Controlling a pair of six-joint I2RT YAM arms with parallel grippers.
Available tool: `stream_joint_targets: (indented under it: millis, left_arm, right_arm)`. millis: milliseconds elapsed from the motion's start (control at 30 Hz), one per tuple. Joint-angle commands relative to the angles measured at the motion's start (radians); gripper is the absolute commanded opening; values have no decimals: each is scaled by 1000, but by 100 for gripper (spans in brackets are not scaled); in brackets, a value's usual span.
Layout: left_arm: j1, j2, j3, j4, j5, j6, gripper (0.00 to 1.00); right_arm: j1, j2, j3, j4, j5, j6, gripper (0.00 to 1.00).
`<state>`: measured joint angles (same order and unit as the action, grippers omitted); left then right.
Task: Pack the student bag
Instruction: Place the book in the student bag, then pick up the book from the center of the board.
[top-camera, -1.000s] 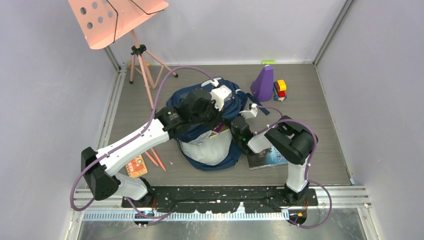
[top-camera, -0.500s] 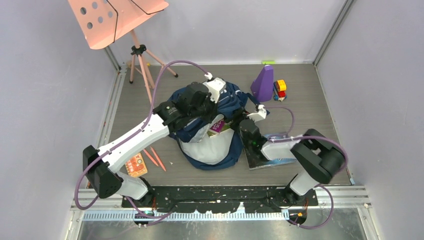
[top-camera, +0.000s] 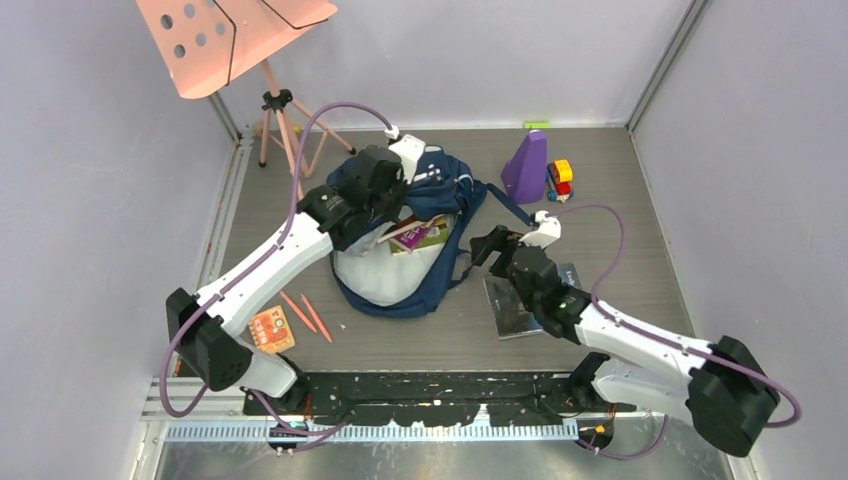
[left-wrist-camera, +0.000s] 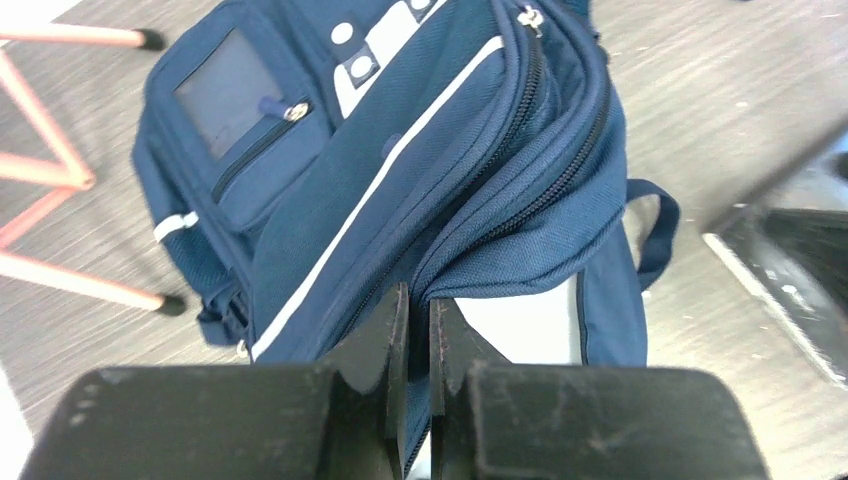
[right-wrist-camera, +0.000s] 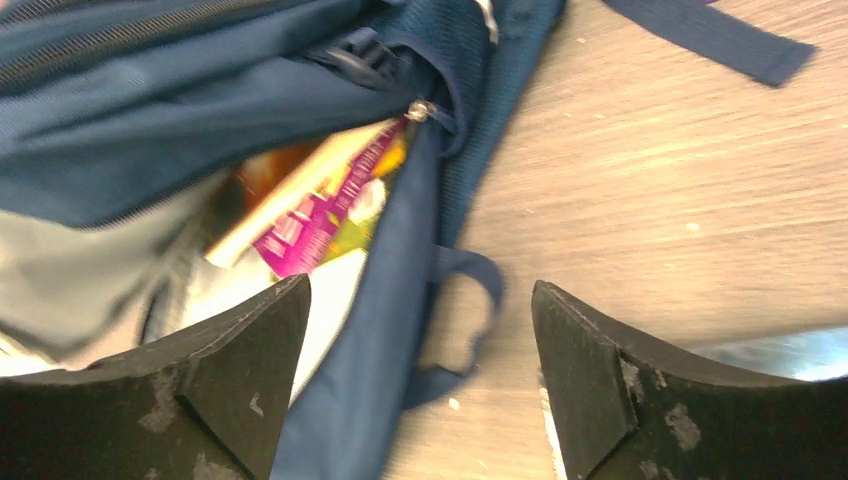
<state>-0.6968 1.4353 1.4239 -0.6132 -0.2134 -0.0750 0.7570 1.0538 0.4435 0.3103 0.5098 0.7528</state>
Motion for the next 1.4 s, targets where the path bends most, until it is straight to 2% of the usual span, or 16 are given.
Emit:
stream_joint_targets:
  millis: [0,67,100,133,200,267,333,500,567,700,933,1000,1033,1167,1367]
  left_arm:
    - [36,18,70,-71,-231,60,0]
    - [35,19,81,-82,-212,63,3]
    - [36,15,86,-84,-185,61,15]
    - [34,5,90,-85,-146,60,32]
    - [34,-14,98,-83,-70,48,56]
    - [25,-37,109,-80,-13,30,71]
    - [5,-63,114,-70,32,5,78]
    - [-104,-119,64,-21,88,-87,84]
    - [-146,-139,19,22,93,-137,85]
    - [-173,-145,-132,228,274,-285,88]
    - [-202,32,-212,435,440,-376,88]
    - [-205,80,-209,456,454,-375,88]
    - [-205,96,-213,467,452,-371,88]
    - [-204,151,-234,539,464,-315,90]
    - [-204,307,-134,552,529,-210,90]
  right_arm:
    - [-60,-102,87,-318,-18,-189,91]
    - [-147,-116,130,-429,-100,-198,94]
    - [-181,-110,145,-499,-155,-193,94]
    - [-262,-98,168,-526,-188,-183,94]
    - [-376,-76,192,-586,-272,-166,94]
    - [-476,-60,205,-619,-316,-146,94]
    - [-555,-52,207,-643,-335,-127,94]
    - [-720,-51,174,-646,-352,-74,97]
    - [-847,-46,137,-635,-396,-33,97]
    - [-979,-17,88,-604,-490,-4,97]
    - [-1010,52,62,-567,-516,-19,96]
    - [-1011,93,64,-545,-583,-54,90]
    - [-1011,105,67,-531,-634,-66,84]
    - [-1009,184,81,-474,-736,-95,74]
    - [-938,338,171,-460,-842,-114,66]
